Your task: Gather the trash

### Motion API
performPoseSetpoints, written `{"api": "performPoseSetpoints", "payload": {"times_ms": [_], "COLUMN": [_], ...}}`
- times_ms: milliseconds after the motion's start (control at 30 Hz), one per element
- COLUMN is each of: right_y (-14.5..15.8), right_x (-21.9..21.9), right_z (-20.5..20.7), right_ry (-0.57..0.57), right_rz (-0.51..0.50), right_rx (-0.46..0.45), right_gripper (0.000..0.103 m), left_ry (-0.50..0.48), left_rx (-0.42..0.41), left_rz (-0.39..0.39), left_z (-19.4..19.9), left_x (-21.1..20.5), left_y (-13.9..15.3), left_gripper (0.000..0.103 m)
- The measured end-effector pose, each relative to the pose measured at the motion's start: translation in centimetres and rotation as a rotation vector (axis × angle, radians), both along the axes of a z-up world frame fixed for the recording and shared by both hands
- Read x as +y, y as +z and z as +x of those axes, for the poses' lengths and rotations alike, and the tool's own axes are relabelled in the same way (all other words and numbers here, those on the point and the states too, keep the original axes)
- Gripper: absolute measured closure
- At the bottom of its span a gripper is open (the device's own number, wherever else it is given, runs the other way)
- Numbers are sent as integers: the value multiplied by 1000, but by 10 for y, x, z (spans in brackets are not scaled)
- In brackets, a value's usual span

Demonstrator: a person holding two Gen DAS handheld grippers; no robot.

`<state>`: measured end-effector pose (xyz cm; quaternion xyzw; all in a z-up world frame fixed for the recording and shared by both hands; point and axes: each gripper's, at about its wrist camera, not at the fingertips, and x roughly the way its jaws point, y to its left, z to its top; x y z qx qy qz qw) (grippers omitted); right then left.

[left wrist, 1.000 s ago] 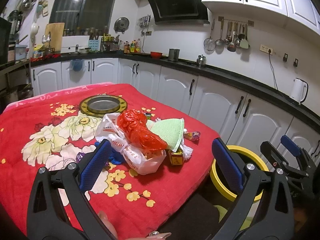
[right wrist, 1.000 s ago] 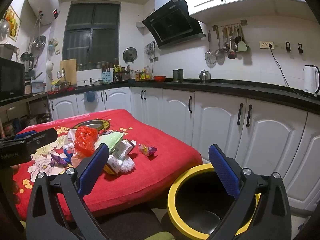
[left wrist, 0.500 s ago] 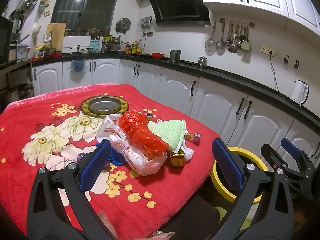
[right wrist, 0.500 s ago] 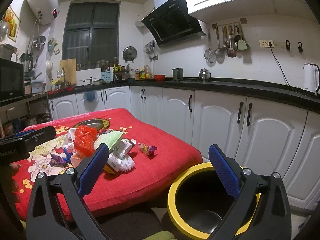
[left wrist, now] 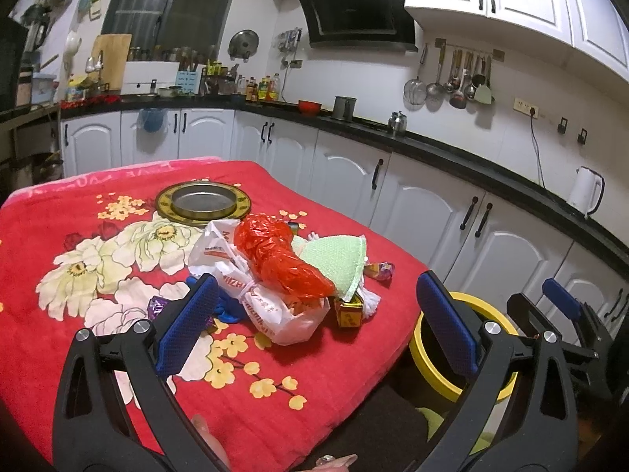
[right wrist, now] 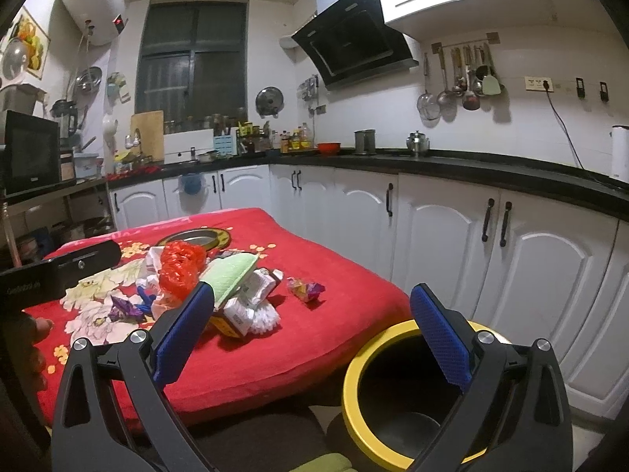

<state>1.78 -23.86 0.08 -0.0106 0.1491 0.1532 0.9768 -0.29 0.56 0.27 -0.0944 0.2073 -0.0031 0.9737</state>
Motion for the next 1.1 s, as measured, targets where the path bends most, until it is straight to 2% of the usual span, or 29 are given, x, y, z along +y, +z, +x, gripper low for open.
{"api": "performPoseSetpoints", "payload": {"times_ms": [533, 767, 1000, 1100], "right_y": [8, 0, -3, -4], "right_x": [48, 57, 56, 57], "right_z": [30, 62, 106, 124], "right_ry": [194, 213, 181, 193], "right_rz": [-21, -22, -9, -12], "right_rx": [44, 113, 177, 203], "right_gripper": [6, 6, 6, 14], "left_ry": [77, 78, 43, 36], "left_rx": [-11, 15, 103, 149], "left_rz": [-79, -107, -135, -138], "left_z": [6, 21, 54, 68], "left_x": [48, 63, 70, 69], "left_y": [11, 13, 7, 3], "left_gripper": [10, 10, 10, 10]}}
